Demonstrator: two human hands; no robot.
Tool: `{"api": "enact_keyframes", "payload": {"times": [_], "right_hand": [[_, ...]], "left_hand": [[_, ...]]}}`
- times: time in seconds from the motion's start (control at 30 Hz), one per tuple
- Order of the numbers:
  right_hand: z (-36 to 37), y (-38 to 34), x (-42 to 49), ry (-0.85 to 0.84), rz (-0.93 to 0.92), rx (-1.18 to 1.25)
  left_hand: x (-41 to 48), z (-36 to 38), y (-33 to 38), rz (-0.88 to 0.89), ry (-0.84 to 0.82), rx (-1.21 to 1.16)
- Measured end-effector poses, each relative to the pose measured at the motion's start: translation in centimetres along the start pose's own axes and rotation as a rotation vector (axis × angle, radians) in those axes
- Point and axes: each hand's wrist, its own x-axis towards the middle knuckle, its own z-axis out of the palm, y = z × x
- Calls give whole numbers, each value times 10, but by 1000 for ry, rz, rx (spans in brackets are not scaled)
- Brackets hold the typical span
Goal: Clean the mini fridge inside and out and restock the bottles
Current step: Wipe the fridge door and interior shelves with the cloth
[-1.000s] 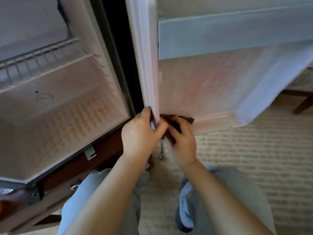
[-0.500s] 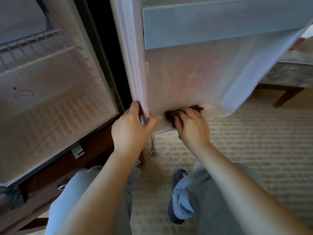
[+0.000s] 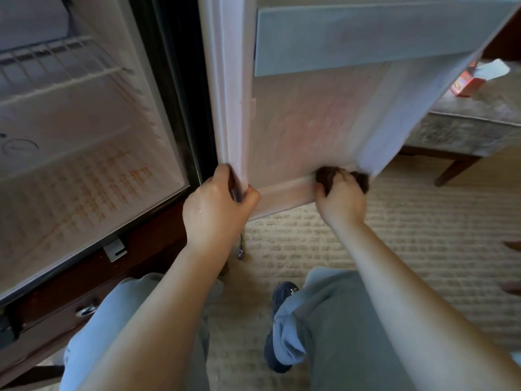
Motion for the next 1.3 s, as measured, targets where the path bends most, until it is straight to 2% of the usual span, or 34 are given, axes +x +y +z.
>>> {"api": "enact_keyframes", "payload": {"times": [0.07,0.2,0.27,0.43,0.6,0.73,0.9,1.1,1.2,1.3], "right_hand": [[10,-24,-15,-11,-75,83],[32,-76,-51,-78,-337,255],[33,-87,-57,-61,-393,307],[31,-77,-48,-136,-447,270],[31,-70,-62,-64,-519,308],[27,-44,-70,-57,-604,237],[2,11,-42,-35,-403,114],[-26,32,-3,-115,-97,-119],[-27,29,-1,-138,-62,-168],[-21,27,-2,-112,-51,-117]], "left_hand": [[1,0,-1,2,-6,10],[-1,2,0,20,-34,22],[-3,5,-1,33,-40,20],[-3,7,-1,25,-39,19],[-6,16,1,-100,-84,141],[-8,14,0,-150,-113,156],[-9,10,-4,-144,-143,112],[-9,11,-4,-133,-129,53],[-9,12,-4,-130,-123,40],[-10,12,-4,-135,-124,37]]}}
